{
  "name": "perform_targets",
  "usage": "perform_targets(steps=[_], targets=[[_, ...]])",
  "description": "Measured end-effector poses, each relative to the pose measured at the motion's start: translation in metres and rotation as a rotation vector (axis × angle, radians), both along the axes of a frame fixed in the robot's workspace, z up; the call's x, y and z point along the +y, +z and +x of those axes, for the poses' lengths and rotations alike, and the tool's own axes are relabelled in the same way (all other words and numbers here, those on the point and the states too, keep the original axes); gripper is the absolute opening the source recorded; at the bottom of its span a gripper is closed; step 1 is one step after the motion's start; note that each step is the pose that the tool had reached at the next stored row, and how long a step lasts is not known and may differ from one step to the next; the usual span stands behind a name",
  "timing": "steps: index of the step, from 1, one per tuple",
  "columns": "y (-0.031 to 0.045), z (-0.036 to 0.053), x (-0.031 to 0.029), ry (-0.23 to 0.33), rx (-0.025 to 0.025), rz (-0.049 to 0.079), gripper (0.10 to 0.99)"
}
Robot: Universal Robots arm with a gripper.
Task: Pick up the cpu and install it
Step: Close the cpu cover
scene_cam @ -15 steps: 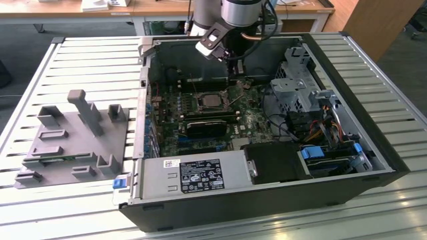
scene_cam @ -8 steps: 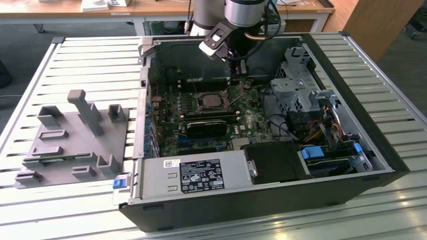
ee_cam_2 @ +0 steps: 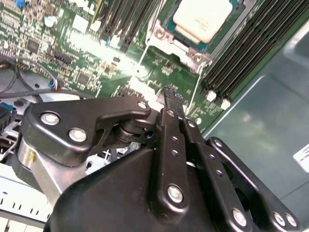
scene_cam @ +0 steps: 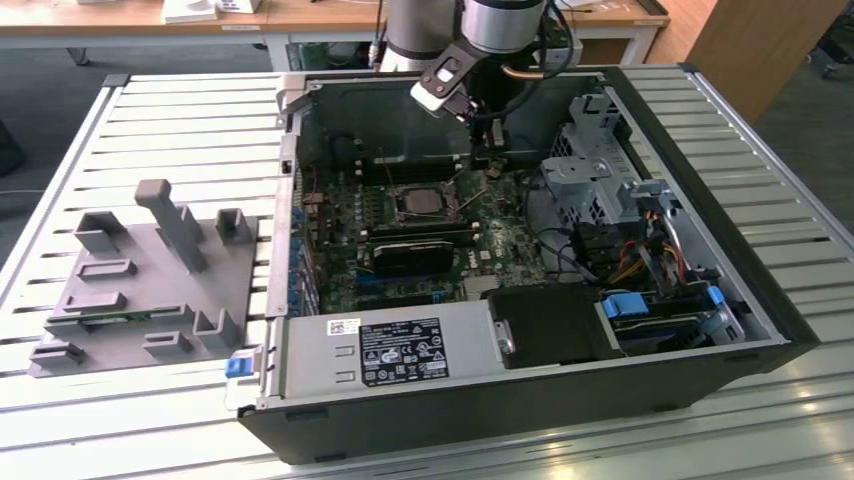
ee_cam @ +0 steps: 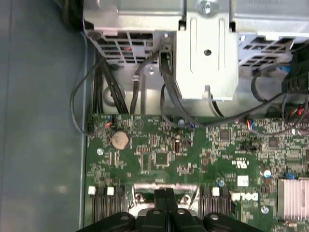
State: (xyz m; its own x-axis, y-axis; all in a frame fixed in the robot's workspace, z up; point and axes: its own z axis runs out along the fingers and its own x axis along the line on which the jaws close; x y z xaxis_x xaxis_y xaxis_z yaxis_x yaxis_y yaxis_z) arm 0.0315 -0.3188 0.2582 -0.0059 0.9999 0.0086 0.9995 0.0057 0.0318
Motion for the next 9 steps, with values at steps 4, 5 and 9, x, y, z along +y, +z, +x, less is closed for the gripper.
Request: perform_targets(steps=[4, 5, 9], targets=[[-0.0003, 0.0109, 0.0010, 0.000, -0.0001, 0.000, 0.106], [-0.0004, 0.0138, 0.0013, 0.000, 0.0000, 0.000, 0.106], [-0.0009, 0.0237, 0.0024, 0.000, 0.0000, 0.000, 0.106]])
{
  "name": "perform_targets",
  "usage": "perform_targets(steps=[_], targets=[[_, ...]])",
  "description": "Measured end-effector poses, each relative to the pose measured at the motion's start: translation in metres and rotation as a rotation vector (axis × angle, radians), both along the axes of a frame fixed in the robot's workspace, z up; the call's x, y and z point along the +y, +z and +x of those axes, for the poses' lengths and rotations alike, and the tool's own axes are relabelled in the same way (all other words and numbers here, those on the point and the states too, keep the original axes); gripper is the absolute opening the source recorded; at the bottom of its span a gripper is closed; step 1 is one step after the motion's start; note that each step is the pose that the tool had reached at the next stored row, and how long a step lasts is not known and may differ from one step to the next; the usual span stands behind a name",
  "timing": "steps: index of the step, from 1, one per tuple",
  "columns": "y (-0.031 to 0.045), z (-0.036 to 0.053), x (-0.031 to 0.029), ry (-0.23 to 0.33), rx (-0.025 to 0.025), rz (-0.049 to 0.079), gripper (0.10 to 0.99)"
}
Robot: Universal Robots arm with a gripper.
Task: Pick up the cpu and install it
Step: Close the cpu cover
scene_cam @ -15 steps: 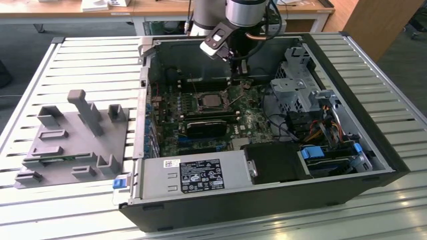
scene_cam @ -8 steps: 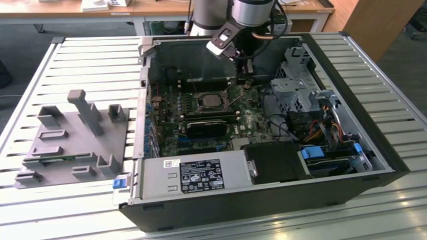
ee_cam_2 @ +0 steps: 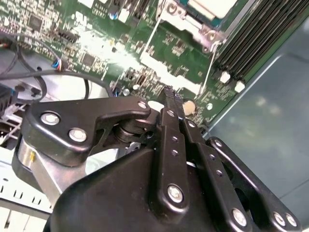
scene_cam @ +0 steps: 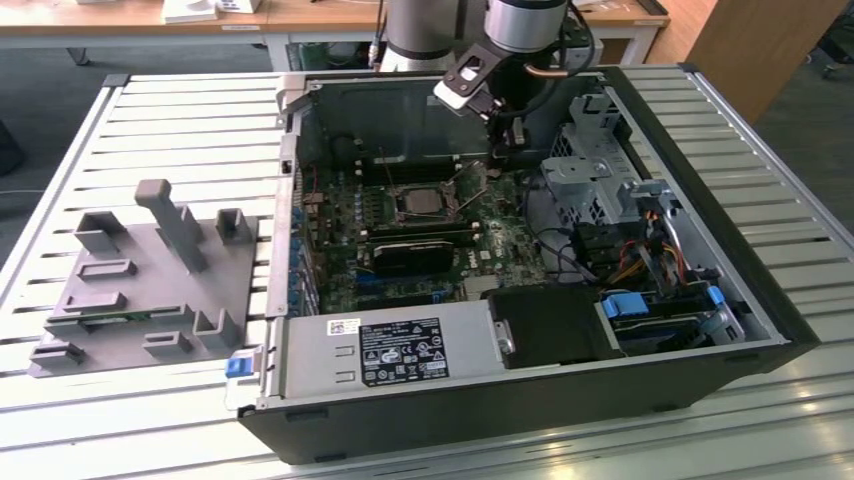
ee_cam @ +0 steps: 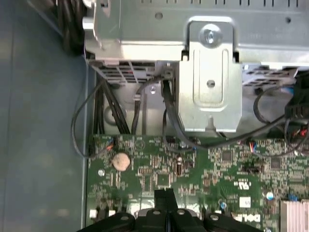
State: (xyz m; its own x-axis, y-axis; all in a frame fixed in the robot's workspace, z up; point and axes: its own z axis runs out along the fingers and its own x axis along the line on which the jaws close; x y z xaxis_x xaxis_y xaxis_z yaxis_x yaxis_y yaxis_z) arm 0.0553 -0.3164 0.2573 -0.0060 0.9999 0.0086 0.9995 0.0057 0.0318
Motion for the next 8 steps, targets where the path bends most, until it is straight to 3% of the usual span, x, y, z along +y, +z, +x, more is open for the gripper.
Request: perform_targets(steps=[8], targets=[[-0.0045, 0.0055, 0.0004, 0.000, 0.0000, 0.000, 0.106]])
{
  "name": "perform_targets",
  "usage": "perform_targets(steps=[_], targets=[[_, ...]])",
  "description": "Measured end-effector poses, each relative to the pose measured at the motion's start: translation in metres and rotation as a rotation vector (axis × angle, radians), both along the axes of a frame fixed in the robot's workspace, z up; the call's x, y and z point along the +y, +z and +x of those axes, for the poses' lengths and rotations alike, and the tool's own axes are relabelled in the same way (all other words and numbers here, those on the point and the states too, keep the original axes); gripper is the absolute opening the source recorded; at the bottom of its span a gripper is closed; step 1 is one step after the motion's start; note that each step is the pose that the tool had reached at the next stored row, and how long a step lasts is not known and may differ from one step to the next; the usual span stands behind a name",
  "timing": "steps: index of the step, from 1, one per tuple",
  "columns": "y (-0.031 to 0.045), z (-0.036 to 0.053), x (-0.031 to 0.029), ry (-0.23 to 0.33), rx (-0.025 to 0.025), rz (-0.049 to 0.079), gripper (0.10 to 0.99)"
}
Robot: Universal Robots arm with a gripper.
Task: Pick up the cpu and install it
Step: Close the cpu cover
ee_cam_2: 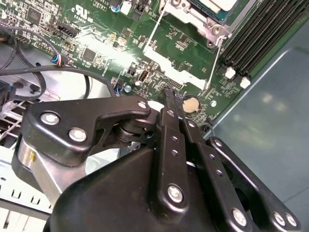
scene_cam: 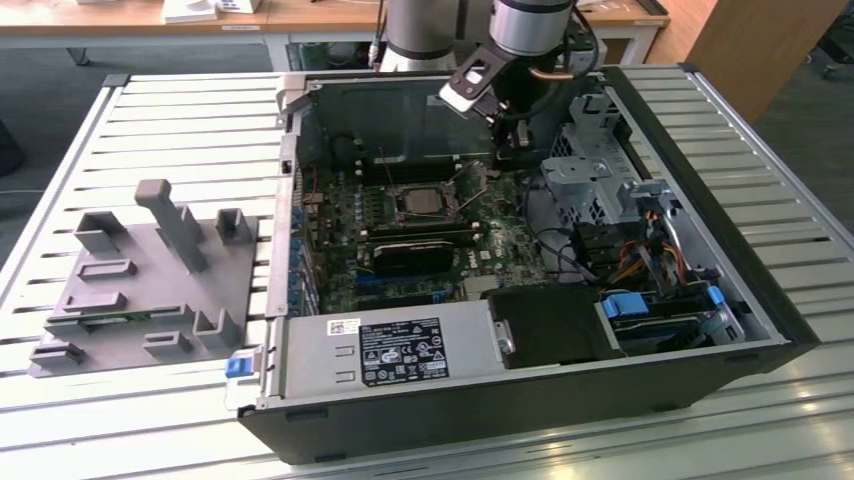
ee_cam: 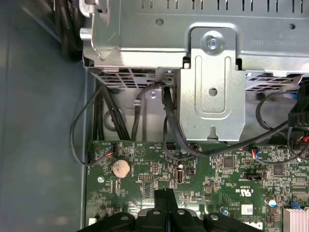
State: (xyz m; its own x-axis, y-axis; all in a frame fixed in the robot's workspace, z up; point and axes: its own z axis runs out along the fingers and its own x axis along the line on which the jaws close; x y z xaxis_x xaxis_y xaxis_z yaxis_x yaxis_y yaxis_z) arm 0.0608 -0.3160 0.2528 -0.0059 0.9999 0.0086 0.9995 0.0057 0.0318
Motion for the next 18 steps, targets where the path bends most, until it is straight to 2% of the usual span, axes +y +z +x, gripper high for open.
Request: perform_targets(steps=[8, 18], targets=[[-0.0104, 0.0010, 0.0000, 0.000, -0.0001, 0.000, 0.106], [-0.0111, -0.0096, 0.0000, 0.000, -0.0002, 0.001, 0.106]])
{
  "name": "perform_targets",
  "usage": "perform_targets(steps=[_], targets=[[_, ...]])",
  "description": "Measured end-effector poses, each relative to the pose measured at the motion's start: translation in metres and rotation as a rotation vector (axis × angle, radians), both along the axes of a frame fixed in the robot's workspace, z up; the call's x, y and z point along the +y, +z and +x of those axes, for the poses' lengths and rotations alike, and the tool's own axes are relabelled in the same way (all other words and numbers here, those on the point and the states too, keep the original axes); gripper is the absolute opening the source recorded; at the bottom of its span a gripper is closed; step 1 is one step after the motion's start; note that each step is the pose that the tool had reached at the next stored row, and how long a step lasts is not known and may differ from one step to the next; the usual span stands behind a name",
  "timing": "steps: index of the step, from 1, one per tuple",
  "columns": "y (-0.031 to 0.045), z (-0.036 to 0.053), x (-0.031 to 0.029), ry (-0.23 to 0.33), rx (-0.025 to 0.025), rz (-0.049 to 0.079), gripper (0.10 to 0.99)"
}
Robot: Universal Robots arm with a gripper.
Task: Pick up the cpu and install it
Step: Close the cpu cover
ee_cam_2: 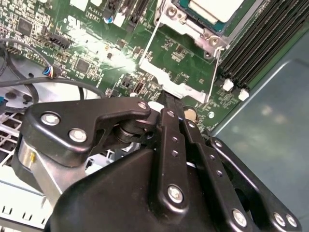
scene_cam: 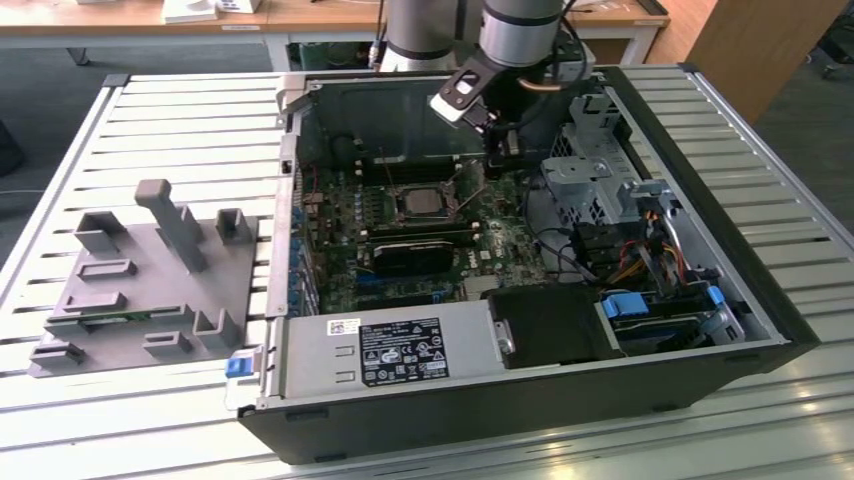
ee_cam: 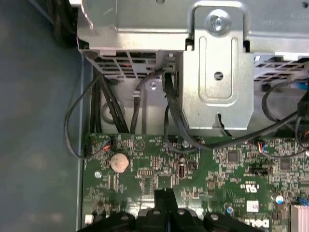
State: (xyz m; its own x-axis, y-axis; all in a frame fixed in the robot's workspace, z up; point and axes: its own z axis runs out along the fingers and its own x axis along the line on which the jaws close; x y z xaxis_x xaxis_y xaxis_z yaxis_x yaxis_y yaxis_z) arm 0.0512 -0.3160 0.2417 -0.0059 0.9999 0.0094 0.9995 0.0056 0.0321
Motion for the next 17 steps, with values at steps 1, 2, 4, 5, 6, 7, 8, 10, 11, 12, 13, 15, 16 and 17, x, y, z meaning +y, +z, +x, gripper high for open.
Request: perform_targets(steps=[1, 2, 4, 5, 6, 7, 8, 10, 11, 12, 13, 15, 16, 17], targets=[[0.0000, -0.0013, 0.0000, 0.000, -0.0003, 0.000, 0.106], [0.0000, -0.0022, 0.0000, 0.000, -0.0005, 0.000, 0.106], [0.0000, -0.0034, 0.0000, 0.000, -0.0006, 0.000, 0.106], [0.0000, -0.0041, 0.0000, 0.000, -0.0006, 0.000, 0.106], [0.0000, -0.0049, 0.0000, 0.000, -0.0006, 0.000, 0.106], [0.0000, -0.0055, 0.0000, 0.000, -0.0006, 0.000, 0.106], [0.0000, -0.0065, 0.0000, 0.000, -0.0006, 0.000, 0.106], [0.0000, -0.0085, 0.0000, 0.000, -0.0006, 0.000, 0.106], [0.0000, -0.0093, 0.0000, 0.000, -0.0006, 0.000, 0.106], [0.0000, -0.0097, 0.0000, 0.000, -0.0006, 0.000, 0.106], [0.0000, -0.0099, 0.0000, 0.000, -0.0006, 0.000, 0.106], [0.0000, -0.0109, 0.0000, 0.000, -0.0006, 0.000, 0.106], [0.0000, -0.0118, 0.0000, 0.000, -0.0006, 0.000, 0.106], [0.0000, -0.0130, 0.0000, 0.000, -0.0006, 0.000, 0.106]])
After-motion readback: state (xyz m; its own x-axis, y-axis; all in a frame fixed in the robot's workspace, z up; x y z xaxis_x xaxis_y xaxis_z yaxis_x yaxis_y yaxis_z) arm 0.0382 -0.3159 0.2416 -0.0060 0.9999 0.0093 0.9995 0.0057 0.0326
